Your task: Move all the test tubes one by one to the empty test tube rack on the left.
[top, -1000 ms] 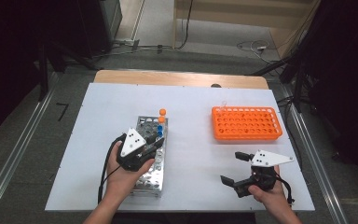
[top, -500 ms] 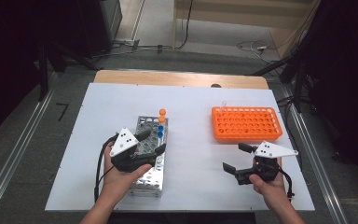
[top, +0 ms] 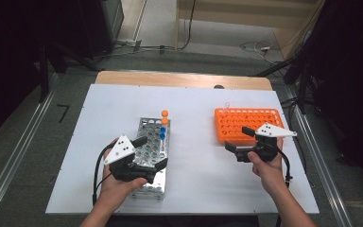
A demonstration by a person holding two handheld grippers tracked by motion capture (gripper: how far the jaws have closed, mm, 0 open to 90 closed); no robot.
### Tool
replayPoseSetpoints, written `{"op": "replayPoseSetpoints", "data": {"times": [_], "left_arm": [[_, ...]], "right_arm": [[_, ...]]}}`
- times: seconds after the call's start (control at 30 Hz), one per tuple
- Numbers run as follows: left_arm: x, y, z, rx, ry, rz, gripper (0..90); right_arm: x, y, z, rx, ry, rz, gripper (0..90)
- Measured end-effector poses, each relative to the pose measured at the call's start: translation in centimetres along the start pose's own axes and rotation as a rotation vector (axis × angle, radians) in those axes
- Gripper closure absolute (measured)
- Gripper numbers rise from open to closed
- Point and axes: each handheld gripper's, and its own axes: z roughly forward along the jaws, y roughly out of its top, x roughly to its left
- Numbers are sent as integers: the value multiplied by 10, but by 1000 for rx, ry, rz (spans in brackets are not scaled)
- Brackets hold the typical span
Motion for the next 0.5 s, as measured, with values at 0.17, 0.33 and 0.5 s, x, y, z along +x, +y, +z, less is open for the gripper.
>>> {"op": "replayPoseSetpoints", "data": {"times": [0.17,0.33,0.5], "left_arm": [[1,-2,-2,0,-11,0,0],[2,-2,-4,-5,-11,-3,0],[3,-4,-5,-7,-10,-8,0]], "right_arm": [[-9,13,14,-3,-6,20,60],[-21,23,29,-9,-28,65,113],[-31,30,44,16,-83,92,212]]}}
